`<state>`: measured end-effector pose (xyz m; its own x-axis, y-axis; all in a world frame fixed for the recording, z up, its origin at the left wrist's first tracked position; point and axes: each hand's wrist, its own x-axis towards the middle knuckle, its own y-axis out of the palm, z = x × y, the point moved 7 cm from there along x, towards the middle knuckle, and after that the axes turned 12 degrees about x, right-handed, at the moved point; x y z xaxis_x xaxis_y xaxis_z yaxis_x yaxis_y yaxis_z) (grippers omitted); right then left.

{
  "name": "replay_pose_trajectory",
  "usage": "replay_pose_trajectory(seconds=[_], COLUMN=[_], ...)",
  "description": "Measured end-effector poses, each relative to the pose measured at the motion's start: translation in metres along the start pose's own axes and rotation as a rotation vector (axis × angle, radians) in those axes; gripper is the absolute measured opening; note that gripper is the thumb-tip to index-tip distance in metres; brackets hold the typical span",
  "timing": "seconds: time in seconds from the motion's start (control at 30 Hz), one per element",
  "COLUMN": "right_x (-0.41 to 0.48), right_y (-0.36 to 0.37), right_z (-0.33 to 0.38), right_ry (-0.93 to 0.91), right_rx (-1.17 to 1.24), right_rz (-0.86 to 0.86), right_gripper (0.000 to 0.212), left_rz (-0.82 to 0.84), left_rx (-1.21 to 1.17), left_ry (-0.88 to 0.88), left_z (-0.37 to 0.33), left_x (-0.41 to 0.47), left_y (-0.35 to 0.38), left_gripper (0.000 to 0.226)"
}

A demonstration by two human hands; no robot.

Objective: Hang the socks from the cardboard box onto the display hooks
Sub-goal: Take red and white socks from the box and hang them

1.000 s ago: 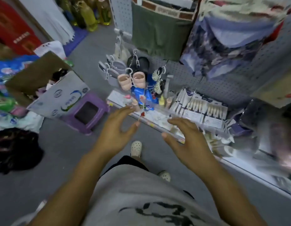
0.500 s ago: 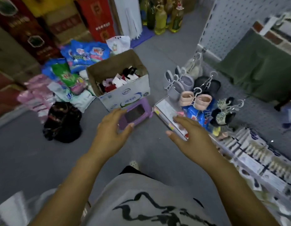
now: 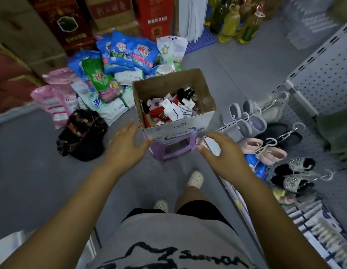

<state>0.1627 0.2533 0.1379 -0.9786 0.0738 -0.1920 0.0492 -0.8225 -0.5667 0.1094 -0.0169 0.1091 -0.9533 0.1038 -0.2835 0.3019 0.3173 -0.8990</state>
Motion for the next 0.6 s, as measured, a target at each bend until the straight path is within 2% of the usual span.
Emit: replay_pose_trajectory(seconds=[0.13, 0.27, 0.43, 0.6], right_x=[0.065, 0.146, 0.237, 0.301], right_y=[0.000, 0.009, 0.036, 0.082], right_z=[-0.008, -0.032, -0.066, -0.083], right_ry=[0.032, 0.080, 0.158, 0.148], right_rx=[-0.008, 0.056, -0.013, -0.099], right_rz=[0.067, 0.148, 0.328, 0.496], right_gripper=[0.046, 0.041, 0.042, 0.047], left_rz=[0.039, 0.052, 0.104, 0.085], left_rx=[-0.076, -0.228, -0.352, -0.488], left_ry=[-0.092, -0.291, -0.469, -0.605], left_z=[0.005, 0.017, 0.027, 0.038], left_x=[0.042, 0.085, 0.142, 0.200], left_y=[0.017, 0.027, 0.051, 0.080], left_gripper=[0.063, 0.068, 0.073, 0.051])
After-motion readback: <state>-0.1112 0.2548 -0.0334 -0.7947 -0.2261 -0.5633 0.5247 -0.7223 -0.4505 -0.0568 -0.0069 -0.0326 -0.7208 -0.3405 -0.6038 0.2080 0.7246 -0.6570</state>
